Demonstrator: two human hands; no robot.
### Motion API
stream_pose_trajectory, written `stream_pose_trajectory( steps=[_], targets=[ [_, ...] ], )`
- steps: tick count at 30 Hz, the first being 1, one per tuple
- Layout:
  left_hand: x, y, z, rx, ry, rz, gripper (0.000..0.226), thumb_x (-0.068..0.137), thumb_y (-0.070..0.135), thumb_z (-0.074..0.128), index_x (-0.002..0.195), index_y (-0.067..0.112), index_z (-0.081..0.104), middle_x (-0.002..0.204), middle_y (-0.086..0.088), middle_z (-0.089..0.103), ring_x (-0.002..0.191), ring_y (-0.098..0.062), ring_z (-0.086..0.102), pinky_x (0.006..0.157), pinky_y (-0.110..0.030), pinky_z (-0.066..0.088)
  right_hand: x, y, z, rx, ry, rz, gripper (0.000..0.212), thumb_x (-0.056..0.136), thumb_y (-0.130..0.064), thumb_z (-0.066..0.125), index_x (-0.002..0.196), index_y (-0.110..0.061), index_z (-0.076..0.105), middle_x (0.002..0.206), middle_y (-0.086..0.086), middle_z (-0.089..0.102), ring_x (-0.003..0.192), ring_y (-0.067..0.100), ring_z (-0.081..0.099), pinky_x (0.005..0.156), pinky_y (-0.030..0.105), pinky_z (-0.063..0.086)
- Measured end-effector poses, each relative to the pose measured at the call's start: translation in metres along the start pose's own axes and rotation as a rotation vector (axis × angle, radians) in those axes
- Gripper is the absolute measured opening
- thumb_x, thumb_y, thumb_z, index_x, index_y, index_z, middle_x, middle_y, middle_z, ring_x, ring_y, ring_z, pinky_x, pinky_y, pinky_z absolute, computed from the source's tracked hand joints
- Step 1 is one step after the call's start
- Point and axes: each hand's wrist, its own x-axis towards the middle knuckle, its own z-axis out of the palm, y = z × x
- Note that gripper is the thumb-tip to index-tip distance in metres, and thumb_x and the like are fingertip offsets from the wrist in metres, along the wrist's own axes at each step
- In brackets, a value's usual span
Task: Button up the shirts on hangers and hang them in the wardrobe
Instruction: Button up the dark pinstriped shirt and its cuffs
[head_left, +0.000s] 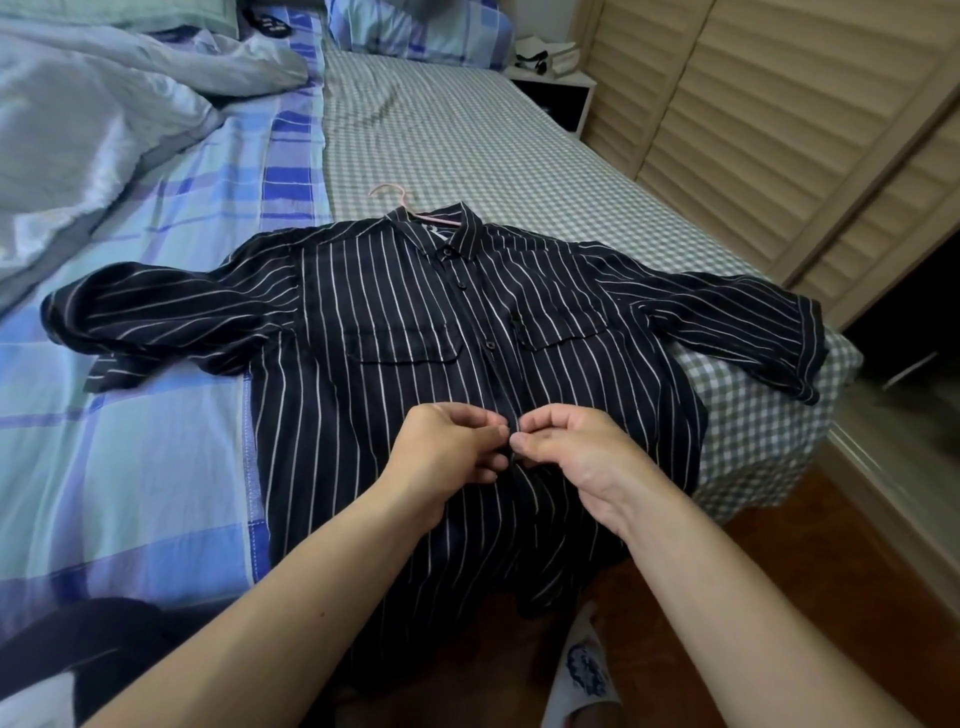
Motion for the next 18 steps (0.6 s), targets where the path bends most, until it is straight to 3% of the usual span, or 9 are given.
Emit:
stream_pose_trajectory(
  steps=[7, 13, 15, 17, 18],
  targets=[
    [-0.004, 0.004, 0.0, 0.104, -0.011, 0.021, 0.023, 0.097, 0.029, 0.069, 0.091, 0.008, 0.075, 0.082, -0.012, 0.077, 0.068, -0.016, 0.07, 0.057, -0.026, 0.054, -0.02, 0.004, 0.006, -0.074, 0.001, -0.063, 0.026, 0.096, -0.003, 0.062, 0.113, -0.021, 0.069, 0.096, -0.006, 0.078, 0.098, 0.004, 0.072, 0.096, 0.024, 0.052],
    [-0.001, -0.004, 0.003, 0.085, 0.09, 0.041, 0.011, 0.093, 0.008, 0.072, 0.103, 0.008, 0.066, 0.075, -0.004, 0.072, 0.065, -0.015, 0.071, 0.048, -0.022, 0.047, -0.026, 0.01, -0.001, -0.155, -0.026, -0.171, 0.035, 0.096, -0.001, 0.062, 0.114, -0.029, 0.072, 0.103, -0.003, 0.074, 0.1, 0.003, 0.069, 0.093, 0.021, 0.054],
    [0.0, -0.004, 0.002, 0.033, 0.075, 0.025, 0.009, 0.093, 0.005, 0.071, 0.099, 0.007, 0.065, 0.085, -0.007, 0.073, 0.067, -0.015, 0.073, 0.048, -0.021, 0.048, -0.021, 0.008, -0.009, -0.241, 0.085, -0.303, 0.029, 0.096, -0.001, 0.062, 0.107, -0.025, 0.074, 0.099, -0.004, 0.073, 0.094, 0.004, 0.069, 0.084, 0.015, 0.053],
    [0.0, -0.003, 0.001, 0.003, 0.057, 0.021, 0.009, 0.093, 0.003, 0.071, 0.095, 0.008, 0.064, 0.086, -0.008, 0.073, 0.067, -0.016, 0.073, 0.048, -0.021, 0.049, -0.015, 0.007, -0.018, -0.507, 0.267, -0.598, 0.021, 0.095, -0.005, 0.064, 0.105, -0.022, 0.072, 0.098, -0.012, 0.068, 0.09, 0.002, 0.065, 0.08, 0.011, 0.049],
    [0.0, -0.003, 0.0, -0.005, 0.046, 0.021, 0.011, 0.092, 0.002, 0.07, 0.093, 0.009, 0.063, 0.083, -0.008, 0.072, 0.067, -0.016, 0.072, 0.049, -0.022, 0.049, -0.012, 0.008, -0.021, -0.647, 0.264, -0.735, 0.018, 0.094, -0.007, 0.065, 0.107, -0.02, 0.071, 0.1, -0.014, 0.066, 0.09, 0.0, 0.062, 0.081, 0.012, 0.048]
  ],
)
